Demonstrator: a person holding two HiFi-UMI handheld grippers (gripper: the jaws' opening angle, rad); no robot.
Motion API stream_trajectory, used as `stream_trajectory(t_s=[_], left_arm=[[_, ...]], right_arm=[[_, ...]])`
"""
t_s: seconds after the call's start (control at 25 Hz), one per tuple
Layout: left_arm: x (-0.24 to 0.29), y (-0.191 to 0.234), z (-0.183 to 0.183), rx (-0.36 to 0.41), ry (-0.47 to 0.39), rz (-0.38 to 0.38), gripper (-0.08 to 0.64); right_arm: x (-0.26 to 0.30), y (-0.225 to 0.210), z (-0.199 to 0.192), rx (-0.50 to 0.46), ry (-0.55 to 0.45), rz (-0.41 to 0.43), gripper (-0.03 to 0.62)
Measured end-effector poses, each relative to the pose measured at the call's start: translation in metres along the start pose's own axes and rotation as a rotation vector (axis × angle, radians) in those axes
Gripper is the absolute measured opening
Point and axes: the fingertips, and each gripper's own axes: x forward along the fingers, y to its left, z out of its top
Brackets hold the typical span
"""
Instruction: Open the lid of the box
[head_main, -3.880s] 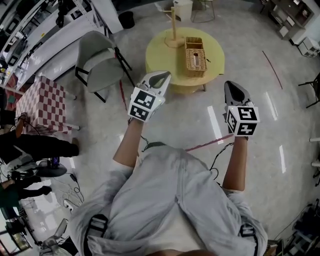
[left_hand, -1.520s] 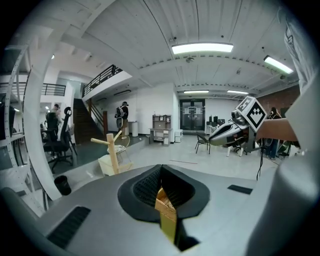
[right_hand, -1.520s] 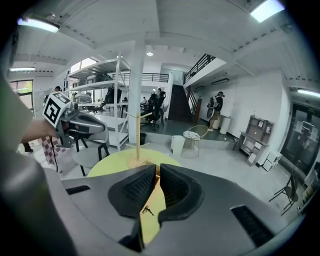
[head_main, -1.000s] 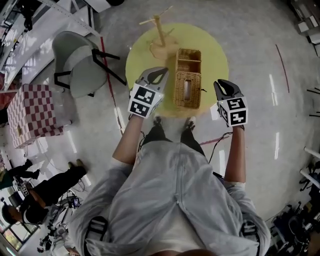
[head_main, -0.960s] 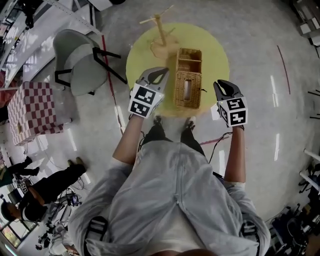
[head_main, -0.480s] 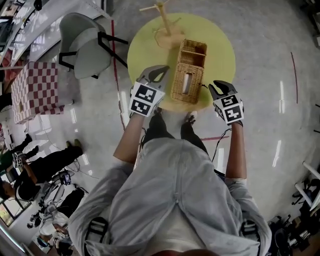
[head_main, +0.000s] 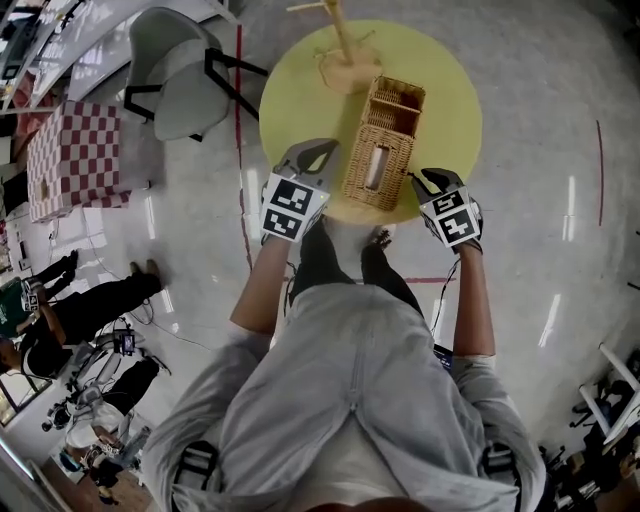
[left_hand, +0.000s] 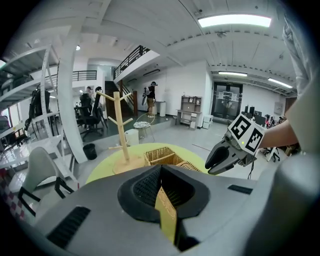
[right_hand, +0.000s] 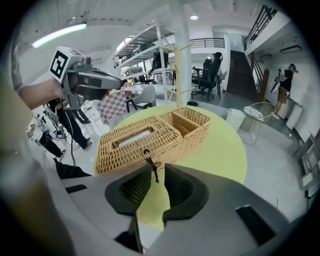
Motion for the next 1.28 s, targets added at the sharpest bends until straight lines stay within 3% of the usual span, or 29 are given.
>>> stream_trajectory(t_s=[0.32, 0.48, 0.6, 0.92, 1.28], left_arm=[[-0.002, 0.002, -0.023, -0.051, 0.027, 0.025, 0.029], [-0.005, 0.005, -0.030, -0.067, 0.032, 0.031, 0.029], [-0.006, 0.006, -0.030, -0.064, 0.031, 0.020, 0.029], [-0.013, 0.005, -0.016, -0.024, 0.000, -0.057, 0.029], [-0.028, 0.043, 0.012, 0.044, -0.048, -0.133, 0.029]], right_arm=[[0.024, 0.003, -0.020, -0.051, 0.093, 0.024, 0.101], [0.027, 0.001, -0.015, -0.052, 0.086, -0.009, 0.073], [0.024, -0.001, -0.014, 0.001, 0.073, -0.044, 0.029], [0.003, 0.003, -0.001, 0.120, 0.030, -0.115, 0.026], [-0.027, 0.016, 0.054, 0.193, -0.043, -0.253, 0.025]])
